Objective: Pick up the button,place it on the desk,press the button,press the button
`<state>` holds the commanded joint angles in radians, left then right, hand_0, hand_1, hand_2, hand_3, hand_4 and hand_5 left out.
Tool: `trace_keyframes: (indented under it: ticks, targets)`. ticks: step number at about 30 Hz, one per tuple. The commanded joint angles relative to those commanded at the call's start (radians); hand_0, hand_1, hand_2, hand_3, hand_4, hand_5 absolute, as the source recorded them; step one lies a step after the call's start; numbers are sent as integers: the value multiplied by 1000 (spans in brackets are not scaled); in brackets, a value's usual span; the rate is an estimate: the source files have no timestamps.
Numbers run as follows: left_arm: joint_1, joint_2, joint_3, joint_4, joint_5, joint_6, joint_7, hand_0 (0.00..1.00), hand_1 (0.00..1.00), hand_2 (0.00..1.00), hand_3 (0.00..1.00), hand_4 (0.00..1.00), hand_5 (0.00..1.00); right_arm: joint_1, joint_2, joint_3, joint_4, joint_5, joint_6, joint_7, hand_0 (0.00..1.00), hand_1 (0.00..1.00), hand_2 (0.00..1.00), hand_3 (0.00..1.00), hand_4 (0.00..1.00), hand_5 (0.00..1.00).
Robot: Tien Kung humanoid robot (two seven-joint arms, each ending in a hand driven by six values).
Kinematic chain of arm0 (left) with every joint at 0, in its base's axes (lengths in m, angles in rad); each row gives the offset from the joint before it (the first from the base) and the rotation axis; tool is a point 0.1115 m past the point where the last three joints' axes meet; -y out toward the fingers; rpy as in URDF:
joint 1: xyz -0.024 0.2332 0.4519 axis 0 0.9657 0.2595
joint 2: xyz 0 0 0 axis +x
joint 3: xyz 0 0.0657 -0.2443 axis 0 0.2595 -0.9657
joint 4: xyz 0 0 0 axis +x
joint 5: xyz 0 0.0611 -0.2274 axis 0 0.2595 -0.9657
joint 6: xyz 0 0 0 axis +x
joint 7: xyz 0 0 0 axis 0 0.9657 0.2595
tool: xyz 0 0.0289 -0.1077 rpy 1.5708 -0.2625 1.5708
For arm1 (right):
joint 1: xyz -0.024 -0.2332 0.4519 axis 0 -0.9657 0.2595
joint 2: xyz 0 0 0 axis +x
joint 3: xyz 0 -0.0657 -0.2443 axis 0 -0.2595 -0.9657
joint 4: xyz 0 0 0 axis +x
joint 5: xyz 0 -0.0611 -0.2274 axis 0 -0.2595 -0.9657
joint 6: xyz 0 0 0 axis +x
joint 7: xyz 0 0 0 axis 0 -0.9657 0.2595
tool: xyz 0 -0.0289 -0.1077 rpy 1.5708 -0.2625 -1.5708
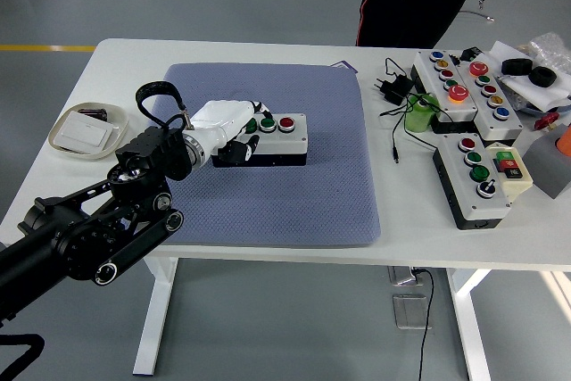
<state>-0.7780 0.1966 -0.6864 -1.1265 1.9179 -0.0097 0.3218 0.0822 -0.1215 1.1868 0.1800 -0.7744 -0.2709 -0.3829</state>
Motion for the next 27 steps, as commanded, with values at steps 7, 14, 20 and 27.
trace_keyframes:
  ticks: [7,14,20,27]
  targets:
    - [-5,-9,1,28,-3,-1,2,2,2,2,783,449,2,2,0,-1,0,-1,0,0,643,507,549,592,251,359]
    - [-8,-19,1,62,-8,-5,2,2,2,2,785,448,2,5,0,-1,0,0,0,1,643,507,549,593,251,357]
    - [-9,-19,7,71,-8,-30,5,2,2,2,784,446,2,6,0,0,0,-1,0,1,643,508,549,592,251,357]
    - [-10,-19,7,66,-2,-41,7,2,2,2,782,445,2,6,0,2,0,-3,0,1,642,508,549,592,251,355]
